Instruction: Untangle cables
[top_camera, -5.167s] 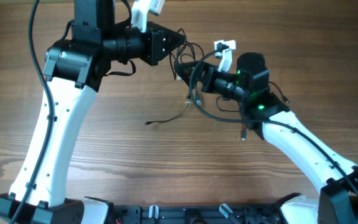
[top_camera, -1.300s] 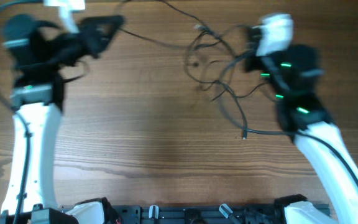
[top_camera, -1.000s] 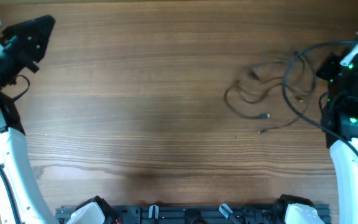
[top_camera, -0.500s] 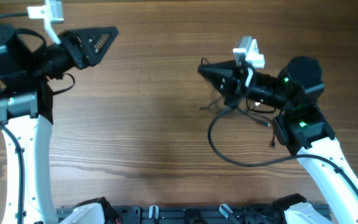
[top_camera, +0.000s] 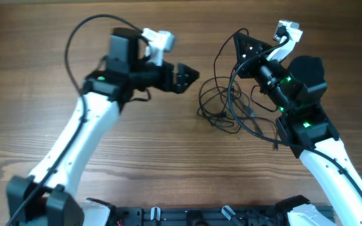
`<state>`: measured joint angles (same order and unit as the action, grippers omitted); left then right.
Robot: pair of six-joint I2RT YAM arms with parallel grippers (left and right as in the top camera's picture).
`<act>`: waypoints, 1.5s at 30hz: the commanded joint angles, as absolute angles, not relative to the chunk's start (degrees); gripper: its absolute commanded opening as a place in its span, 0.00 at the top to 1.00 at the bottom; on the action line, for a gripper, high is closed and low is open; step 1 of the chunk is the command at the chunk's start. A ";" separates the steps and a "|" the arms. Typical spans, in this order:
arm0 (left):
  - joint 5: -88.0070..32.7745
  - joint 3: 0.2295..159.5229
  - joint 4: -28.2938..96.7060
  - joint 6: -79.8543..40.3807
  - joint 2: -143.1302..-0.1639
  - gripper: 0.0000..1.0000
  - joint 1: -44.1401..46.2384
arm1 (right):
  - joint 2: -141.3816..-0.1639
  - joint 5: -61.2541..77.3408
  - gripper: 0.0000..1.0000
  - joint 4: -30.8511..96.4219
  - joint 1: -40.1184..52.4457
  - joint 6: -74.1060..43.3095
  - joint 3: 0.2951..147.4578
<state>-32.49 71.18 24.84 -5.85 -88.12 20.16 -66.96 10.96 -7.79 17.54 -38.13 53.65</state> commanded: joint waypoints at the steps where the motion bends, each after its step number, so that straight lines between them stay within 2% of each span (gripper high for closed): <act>1: -17.30 71.24 12.67 5.98 -94.30 0.00 27.99 | -67.29 10.57 0.96 -7.35 17.39 -38.96 53.95; 2: -18.24 71.24 9.21 5.54 -95.59 0.00 28.40 | -67.29 10.57 0.96 -6.66 17.39 -38.94 53.95; 4: -27.38 71.24 5.15 5.61 -97.54 0.00 27.62 | -67.29 10.57 0.96 -5.28 17.17 -37.56 53.95; 7: -57.04 71.24 4.49 11.31 -100.05 0.01 24.69 | -67.29 10.37 0.96 -4.43 17.17 -34.00 53.95; 11: -70.02 71.24 5.69 15.05 -101.71 0.08 25.02 | -67.29 10.07 0.96 -4.38 17.10 -29.63 53.95; 14: -78.22 71.24 6.74 16.32 -101.71 0.08 24.84 | -67.29 8.84 0.96 -2.66 14.74 -28.69 53.95; 16: -77.60 71.24 8.78 16.29 -101.71 0.02 25.61 | -67.29 9.02 0.96 -2.07 13.26 -31.00 53.95; 19: -67.77 71.24 11.27 15.97 -101.80 0.01 28.27 | -67.29 9.02 0.96 -2.07 12.88 -34.17 53.95; 23: -41.71 71.24 10.37 6.74 -101.82 0.00 35.64 | -67.29 9.96 0.96 -2.02 12.88 -34.74 53.95; 26: -28.93 71.24 8.54 4.64 -101.97 0.00 41.52 | -67.29 9.96 0.96 -2.02 12.88 -34.74 53.95; 27: -19.66 71.24 8.58 1.58 -102.15 0.04 43.35 | -67.29 9.96 0.96 -2.02 12.88 -34.74 53.95; 28: -12.93 71.24 8.60 -1.08 -102.39 0.21 44.42 | -67.29 9.91 0.96 -1.83 12.88 -34.74 53.95; 30: -5.34 71.24 8.84 -5.34 -102.54 0.82 45.41 | -67.29 9.04 0.96 -1.21 12.78 -34.70 53.95; 31: -4.32 71.24 8.82 -7.16 -102.54 0.96 45.39 | -67.29 7.20 0.96 -0.45 12.38 -34.70 53.95; 34: -4.01 71.24 8.88 -11.51 -101.30 0.96 43.70 | -67.29 4.93 0.96 3.07 8.58 -34.70 53.95; 35: -3.99 71.24 9.06 -11.66 -100.66 0.96 43.16 | -67.29 4.93 0.90 4.14 6.92 -34.65 53.95; 36: -4.01 71.26 9.47 -11.64 -99.15 0.96 42.09 | -67.29 4.97 0.64 5.85 4.71 -34.63 53.95; 37: -3.99 71.26 9.67 -11.64 -97.47 0.96 40.91 | -67.29 4.97 0.23 7.38 3.27 -34.46 53.95; 38: -4.01 71.26 10.09 -11.66 -96.16 0.96 40.03 | -67.29 4.95 0.00 9.98 2.48 -34.48 53.95; 42: -5.10 71.26 10.46 -19.07 -87.29 0.96 32.42 | -68.23 7.84 0.01 25.02 2.39 -34.70 53.89; 45: -17.19 71.26 9.65 -19.99 -82.11 0.96 26.06 | -72.38 26.74 0.00 29.63 2.52 -34.70 53.89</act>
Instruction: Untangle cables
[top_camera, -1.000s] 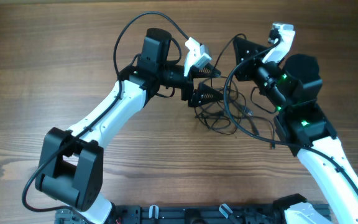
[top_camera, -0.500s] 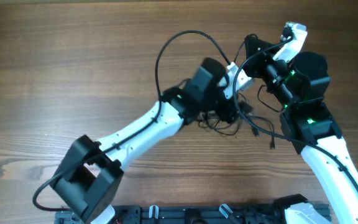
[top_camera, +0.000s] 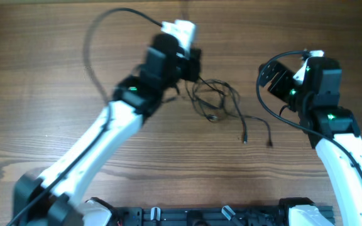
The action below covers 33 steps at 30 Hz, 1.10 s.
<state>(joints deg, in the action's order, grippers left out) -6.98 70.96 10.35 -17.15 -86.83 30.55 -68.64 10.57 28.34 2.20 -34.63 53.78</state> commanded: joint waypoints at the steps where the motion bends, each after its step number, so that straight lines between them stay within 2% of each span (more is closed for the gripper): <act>1: -21.02 71.26 9.58 -19.99 -81.19 0.96 24.67 | -74.67 31.62 0.01 28.64 3.14 -34.98 53.89; 5: -26.39 71.26 7.16 -20.01 -79.81 0.96 22.98 | -83.24 43.75 0.02 19.81 9.34 -39.05 53.89; 8: -26.81 71.26 4.40 -20.25 -79.79 0.96 23.00 | -87.55 40.93 0.00 12.75 16.75 -45.32 53.89; 10: -26.81 71.26 2.57 -20.43 -79.40 0.96 23.00 | -89.80 34.39 0.00 7.20 21.98 -49.08 53.89; 13: -27.20 71.26 0.16 -21.28 -76.03 0.96 22.87 | -94.70 7.90 0.01 1.45 30.13 -57.45 53.89; 14: -27.22 71.26 0.23 -21.28 -74.02 0.96 22.00 | -96.16 -0.32 0.18 3.42 30.39 -63.07 53.89; 16: -27.22 71.26 1.65 -21.28 -69.60 0.96 17.78 | -97.58 -6.46 0.66 8.86 28.38 -69.17 53.89; 18: -27.20 71.26 3.99 -21.26 -66.15 0.96 11.90 | -97.54 -7.29 0.89 16.08 24.12 -68.95 53.91; 20: -27.24 71.26 9.02 -21.28 -63.05 0.96 0.73 | -96.82 -7.05 0.96 23.97 16.88 -64.55 53.91; 21: -27.24 71.26 11.62 -21.28 -62.54 0.96 -4.36 | -96.07 -5.78 0.96 26.79 13.37 -61.06 53.91; 23: -27.70 71.26 14.52 -21.32 -63.18 0.96 -10.20 | -95.33 1.65 0.96 27.70 8.36 -48.69 53.91; 25: -33.85 71.26 13.96 -21.71 -64.38 0.96 -13.13 | -95.33 9.67 0.96 27.03 7.38 -39.92 53.91; 26: -39.48 71.26 12.32 -21.56 -65.30 0.96 -13.82 | -95.33 20.75 0.83 24.93 7.62 -30.06 53.91; 28: -52.56 71.26 7.73 -17.80 -67.37 0.96 -13.89 | -95.33 36.84 0.27 21.19 9.39 -18.39 53.91; 29: -57.80 71.26 5.63 -17.78 -68.42 0.96 -13.89 | -95.33 40.40 0.10 18.55 10.48 -15.88 53.91; 30: -61.45 71.26 4.14 -17.80 -69.28 0.96 -13.89 | -95.35 40.91 0.00 15.38 11.84 -13.41 53.89; 33: -65.39 71.26 3.60 -17.80 -70.11 0.96 -13.89 | -95.42 36.34 0.00 2.85 15.22 -9.37 53.89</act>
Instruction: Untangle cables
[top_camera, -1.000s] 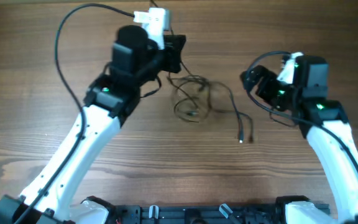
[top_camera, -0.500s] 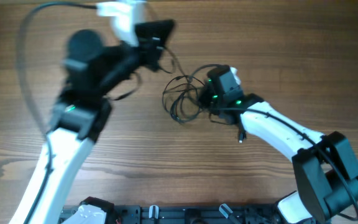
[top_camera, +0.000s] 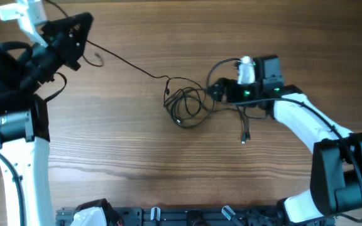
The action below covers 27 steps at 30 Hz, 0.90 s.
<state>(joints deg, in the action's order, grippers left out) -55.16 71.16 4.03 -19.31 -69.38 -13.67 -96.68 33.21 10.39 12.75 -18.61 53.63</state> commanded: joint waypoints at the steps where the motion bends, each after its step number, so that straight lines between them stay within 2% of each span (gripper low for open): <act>1: -66.87 71.26 3.31 -17.80 -70.08 0.96 -13.89 | -95.59 33.69 0.00 -2.92 16.67 -8.91 53.89; 4: -69.87 71.26 1.87 -17.85 -70.08 0.96 -13.89 | -97.84 22.35 0.00 -13.10 20.10 -8.32 53.89; 6: -69.84 71.26 1.87 -17.82 -70.08 0.96 -13.89 | -101.08 28.45 0.01 -16.16 22.24 -4.03 53.89; 9: -69.84 71.26 1.85 -17.85 -70.08 0.96 -13.89 | -106.83 30.57 0.10 -16.14 25.17 0.56 53.91; 10: -69.84 71.26 1.83 -18.52 -70.08 0.96 -13.89 | -109.14 30.48 0.26 -16.45 25.91 1.93 53.91; 11: -69.84 71.26 1.85 -18.52 -70.08 0.96 -13.89 | -110.72 30.28 0.67 -16.47 25.98 3.88 53.91; 12: -69.82 71.26 1.76 -18.52 -70.08 0.96 -13.89 | -110.98 30.06 0.96 -16.58 25.39 1.72 53.98; 15: -65.45 71.26 0.54 -20.71 -70.08 0.96 -16.67 | -105.16 24.27 0.96 -10.98 19.11 -10.33 54.06; 17: -60.99 71.26 0.60 -21.76 -70.08 0.96 -21.41 | -99.48 15.94 0.96 -0.23 12.29 -10.52 54.06; 19: -56.82 71.26 0.64 -21.71 -70.13 0.96 -27.57 | -96.73 1.17 0.96 11.51 6.48 -10.55 54.06; 20: -54.76 71.26 0.62 -21.71 -70.24 0.96 -29.47 | -96.75 -1.06 0.96 15.88 4.43 -10.70 54.04; 22: -48.01 71.26 0.43 -21.63 -70.94 0.96 -32.21 | -97.08 3.38 0.96 20.88 2.94 -10.66 54.00; 23: -44.12 71.26 -0.78 -20.78 -71.79 0.96 -32.82 | -97.08 8.95 0.88 22.15 3.07 -10.68 53.98; 25: -40.80 71.26 -8.51 -18.44 -74.81 0.96 -32.91 | -97.08 15.73 0.36 21.45 3.73 -10.68 53.98; 26: -38.20 71.37 -17.47 -18.52 -77.87 0.96 -32.93 | -97.08 17.32 0.22 21.02 4.40 -11.27 53.98; 27: -31.83 72.95 -24.40 -20.23 -81.08 0.96 -32.91 | -97.08 17.28 0.20 21.04 5.32 -13.06 53.98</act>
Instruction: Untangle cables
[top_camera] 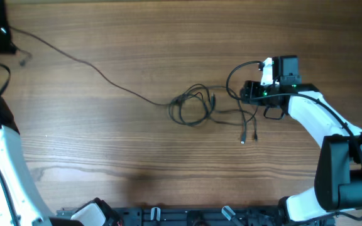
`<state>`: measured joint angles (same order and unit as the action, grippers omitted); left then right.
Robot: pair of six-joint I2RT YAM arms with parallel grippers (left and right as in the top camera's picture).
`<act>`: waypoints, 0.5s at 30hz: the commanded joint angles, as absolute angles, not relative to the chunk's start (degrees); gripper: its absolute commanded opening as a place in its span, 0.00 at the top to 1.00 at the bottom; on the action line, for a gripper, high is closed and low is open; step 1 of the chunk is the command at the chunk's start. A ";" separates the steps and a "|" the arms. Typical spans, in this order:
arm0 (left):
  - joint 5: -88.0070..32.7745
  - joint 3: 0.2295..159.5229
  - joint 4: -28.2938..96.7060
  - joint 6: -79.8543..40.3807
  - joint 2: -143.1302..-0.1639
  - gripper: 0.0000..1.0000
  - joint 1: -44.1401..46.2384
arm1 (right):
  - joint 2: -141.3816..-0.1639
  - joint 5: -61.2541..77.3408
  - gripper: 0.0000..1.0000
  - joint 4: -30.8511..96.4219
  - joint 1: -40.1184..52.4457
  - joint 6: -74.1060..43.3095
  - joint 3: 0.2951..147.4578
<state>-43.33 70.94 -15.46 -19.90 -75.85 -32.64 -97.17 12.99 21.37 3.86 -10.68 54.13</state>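
Observation:
A black cable tangle point(192, 110) lies at the table's middle. One long cable strand point(93, 70) runs taut from it up to the far left corner. There my left gripper is largely cut off by the frame edge and appears shut on that strand. My right gripper point(247, 93) sits low just right of the tangle, its fingers closed on strands leading out of the knot. Two loose plug ends point(249, 135) hang below it.
The wooden table point(168, 176) carries nothing else. The right arm's own wiring loop point(237, 72) arches above its gripper. A black rail point(187, 216) runs along the near edge.
My left gripper has moved further up and left, to the frame corner, and the strand is drawn out longer. My right gripper has shifted right, and the tangle has slid slightly right and become smaller.
First both grippers hovered near the heap, the right one above it. Then the left gripper was at the tangle's top left and the right stood off to the right. Later the left held a strand far left while the right was at the knot; now they are wider apart.

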 commanded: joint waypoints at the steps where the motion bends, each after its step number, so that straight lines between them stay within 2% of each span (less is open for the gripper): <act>1: -29.04 74.74 -26.57 -20.18 -82.96 0.96 -32.91 | -97.08 17.26 0.18 21.06 5.82 -13.85 53.98; 2: -26.89 77.41 -27.70 -20.08 -85.10 0.96 -32.93 | -97.08 17.26 0.16 21.06 6.35 -14.00 53.98; 3: -25.87 81.41 -27.88 -19.09 -87.74 0.96 -32.93 | -97.08 16.99 0.03 21.04 6.94 -14.15 53.98; 5: -25.85 90.74 -25.78 -17.08 -93.12 0.96 -33.01 | -97.08 16.78 0.00 21.04 7.33 -15.22 53.98; 7: -26.17 99.09 -19.70 -17.15 -97.58 0.96 -32.99 | -97.08 23.83 0.00 20.60 7.90 -14.96 53.98; 10: -28.69 100.73 -2.98 -16.78 -98.48 0.96 -31.53 | -97.08 36.18 0.00 12.36 11.86 -15.22 53.98; 12: -29.10 100.73 10.61 -11.57 -99.59 0.96 -29.54 | -97.08 34.72 0.00 4.51 15.86 -15.22 53.98; 15: -29.10 100.73 29.21 -8.97 -103.22 0.96 -26.30 | -97.08 23.51 0.00 -3.16 24.08 -15.18 54.00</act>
<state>-28.27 100.99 19.42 -13.69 -99.24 -29.23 -97.17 30.41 -0.47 18.63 -15.20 53.74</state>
